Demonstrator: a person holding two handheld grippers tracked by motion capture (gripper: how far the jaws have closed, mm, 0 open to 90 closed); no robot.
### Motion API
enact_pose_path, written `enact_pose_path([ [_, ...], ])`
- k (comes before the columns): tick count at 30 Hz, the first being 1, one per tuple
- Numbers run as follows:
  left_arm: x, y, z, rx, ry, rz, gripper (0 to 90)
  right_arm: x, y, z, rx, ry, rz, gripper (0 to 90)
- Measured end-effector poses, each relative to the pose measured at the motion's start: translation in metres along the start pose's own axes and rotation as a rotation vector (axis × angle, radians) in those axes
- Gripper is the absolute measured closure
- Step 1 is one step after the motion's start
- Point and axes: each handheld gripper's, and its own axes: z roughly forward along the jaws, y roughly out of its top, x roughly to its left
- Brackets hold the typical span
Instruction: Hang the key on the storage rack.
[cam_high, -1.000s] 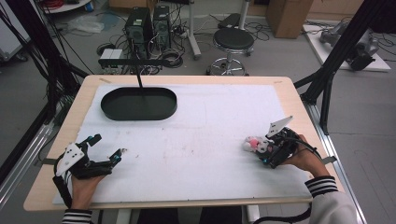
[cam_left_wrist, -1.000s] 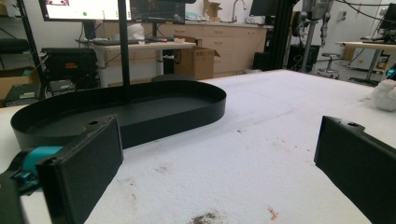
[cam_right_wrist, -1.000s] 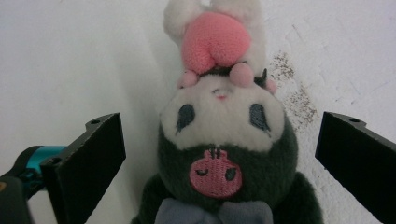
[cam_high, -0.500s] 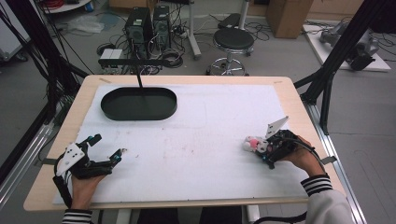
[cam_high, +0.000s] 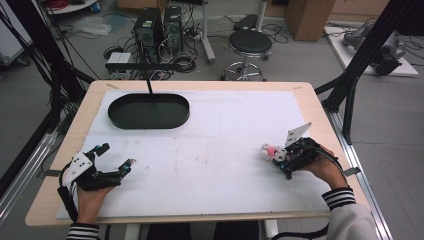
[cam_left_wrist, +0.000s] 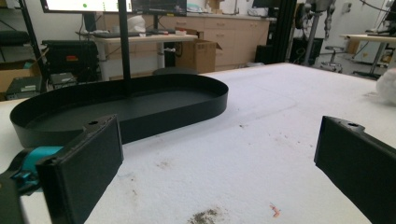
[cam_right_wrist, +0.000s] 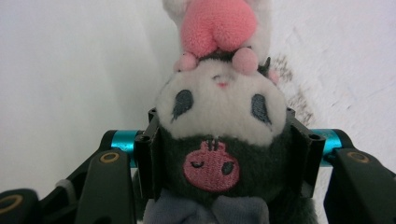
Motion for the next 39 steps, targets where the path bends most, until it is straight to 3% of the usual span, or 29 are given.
enact_pose_path([
  [6, 0.004, 0.01, 0.003, -0.026, -0.03, -0.022, 1.7, 0.003, 0.01, -0.011, -0.082, -0.003, -0.007, 42.3],
  [15, 0.009, 0.037, 0.013, -0.002, -0.175, -0.035, 1.7, 0.011, 0.042, -0.025, -0.164, 0.019, -0.063, 42.2],
  [18, 0.01, 0.047, 0.015, -0.016, -0.244, -0.064, 1.7, 0.013, 0.054, -0.03, -0.183, 0.029, -0.083, 42.2],
  [29, 0.005, 0.085, 0.036, 0.055, -0.402, 0.044, 1.7, 0.021, 0.087, -0.039, -0.261, 0.075, -0.136, 42.2],
  [39, -0.01, 0.11, 0.066, 0.147, -0.508, 0.126, 1.7, 0.029, 0.113, -0.036, -0.313, 0.122, -0.181, 42.3],
])
